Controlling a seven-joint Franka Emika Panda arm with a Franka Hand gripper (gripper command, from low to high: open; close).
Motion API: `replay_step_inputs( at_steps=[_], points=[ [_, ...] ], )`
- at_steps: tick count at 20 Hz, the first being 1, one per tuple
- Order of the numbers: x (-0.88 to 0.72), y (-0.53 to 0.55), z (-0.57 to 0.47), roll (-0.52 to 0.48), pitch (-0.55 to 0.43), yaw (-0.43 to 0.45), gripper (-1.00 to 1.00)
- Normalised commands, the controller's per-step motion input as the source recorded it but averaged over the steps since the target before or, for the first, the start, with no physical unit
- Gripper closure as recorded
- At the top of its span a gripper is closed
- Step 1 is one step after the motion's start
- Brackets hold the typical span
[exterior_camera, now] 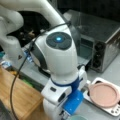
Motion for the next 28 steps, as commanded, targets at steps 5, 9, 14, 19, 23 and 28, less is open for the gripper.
replay_step_inputs(
  at_steps=[5, 9, 14, 19, 23, 28],
  points=[
    [0.42, -0.18, 0.17, -0.008, 0.186, 0.023, -1.0],
    [0.53, -0.19, 0.17, -0.017, 0.216, 0.076, -1.0],
    [0.56, -0.22, 0.15, -0.045, 0.254, 0.1, -1.0],
    [0.49, -0.23, 0.02, -0.011, 0.24, 0.116, -1.0],
    [0.43, -0.23, -0.03, -0.023, 0.226, 0.133, -1.0],
    [0.36, -0.22, -0.02, -0.02, 0.19, 0.141, -1.0]
  ],
)
